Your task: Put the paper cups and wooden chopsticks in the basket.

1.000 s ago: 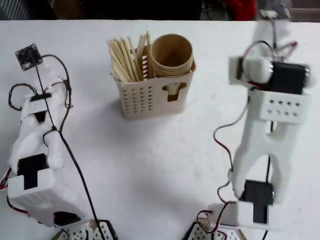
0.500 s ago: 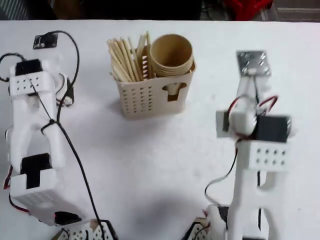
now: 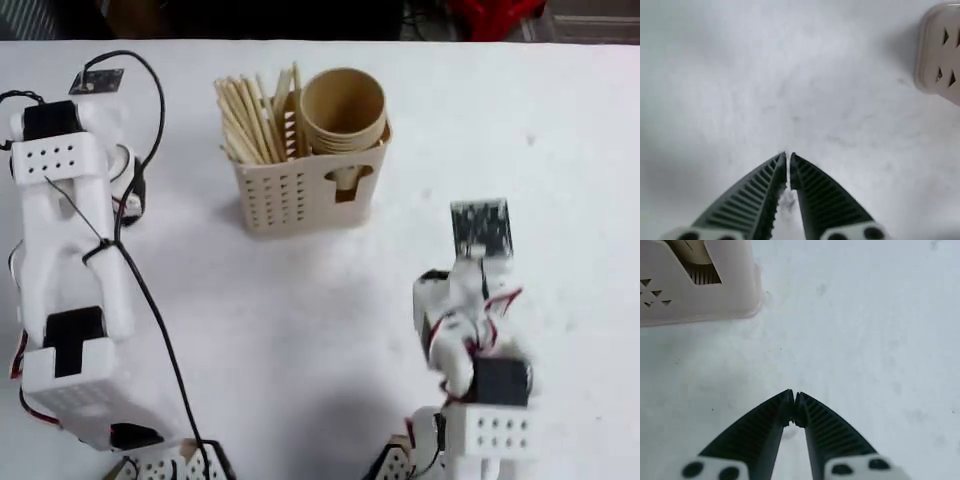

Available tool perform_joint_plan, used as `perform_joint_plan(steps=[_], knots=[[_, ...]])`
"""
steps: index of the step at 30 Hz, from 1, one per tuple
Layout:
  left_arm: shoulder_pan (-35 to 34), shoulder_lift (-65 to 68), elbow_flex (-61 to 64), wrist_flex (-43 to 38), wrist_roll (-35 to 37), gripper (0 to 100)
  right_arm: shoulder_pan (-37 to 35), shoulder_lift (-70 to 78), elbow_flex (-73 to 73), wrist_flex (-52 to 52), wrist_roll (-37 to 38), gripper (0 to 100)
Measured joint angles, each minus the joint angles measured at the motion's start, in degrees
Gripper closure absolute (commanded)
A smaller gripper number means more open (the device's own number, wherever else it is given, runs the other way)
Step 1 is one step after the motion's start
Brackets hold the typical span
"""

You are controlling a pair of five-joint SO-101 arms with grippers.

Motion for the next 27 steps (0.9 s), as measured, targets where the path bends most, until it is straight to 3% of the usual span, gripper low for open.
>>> perform_joint_plan(steps=[6,16,21,27], knots=[[0.0,0.0,0.0,-1.85,0.0,98,-0.09,-21.8,13.8,-0.44,0.0,97.8],[0.0,-6.59,4.84,-8.26,0.0,98,0.0,-23.91,27.96,-0.88,0.0,98.1],[0.0,-25.23,25.14,-20.48,0.0,98,-0.09,-23.21,29.63,1.23,0.0,98.1],[0.0,-50.73,61.27,-43.87,0.0,98,0.0,-23.21,29.63,6.15,0.0,98.0]])
